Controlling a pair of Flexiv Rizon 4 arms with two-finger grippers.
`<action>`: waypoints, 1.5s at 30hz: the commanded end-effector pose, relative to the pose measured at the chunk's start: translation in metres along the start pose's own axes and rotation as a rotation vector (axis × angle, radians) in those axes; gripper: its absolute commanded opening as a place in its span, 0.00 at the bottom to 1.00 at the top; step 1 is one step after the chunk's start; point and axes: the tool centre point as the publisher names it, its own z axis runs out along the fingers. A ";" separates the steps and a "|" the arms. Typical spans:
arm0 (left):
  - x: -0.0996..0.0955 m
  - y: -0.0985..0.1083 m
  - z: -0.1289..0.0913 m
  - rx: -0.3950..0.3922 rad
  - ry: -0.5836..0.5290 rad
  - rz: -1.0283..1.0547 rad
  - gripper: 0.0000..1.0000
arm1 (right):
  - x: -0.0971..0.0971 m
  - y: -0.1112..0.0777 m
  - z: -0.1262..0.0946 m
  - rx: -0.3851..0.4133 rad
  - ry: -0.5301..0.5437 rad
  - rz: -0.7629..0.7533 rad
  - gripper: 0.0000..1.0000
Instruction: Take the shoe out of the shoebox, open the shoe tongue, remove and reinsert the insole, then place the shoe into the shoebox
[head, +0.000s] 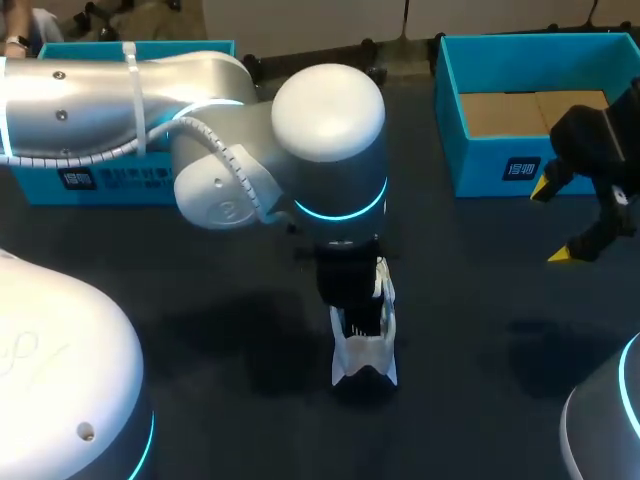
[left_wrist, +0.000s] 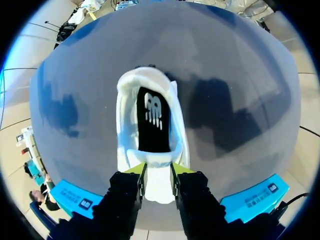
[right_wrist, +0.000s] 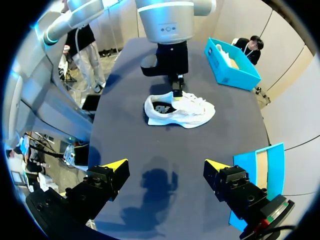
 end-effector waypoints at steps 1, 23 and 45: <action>0.003 0.004 -0.005 -0.010 0.001 -0.002 0.28 | -0.002 0.001 0.001 0.003 0.004 0.000 1.00; -0.004 0.017 0.013 -0.001 0.003 -0.045 0.29 | -0.002 0.001 0.001 0.003 0.004 0.000 1.00; -0.005 0.016 0.022 0.035 0.008 -0.043 0.29 | -0.002 0.001 0.001 0.003 0.004 0.000 1.00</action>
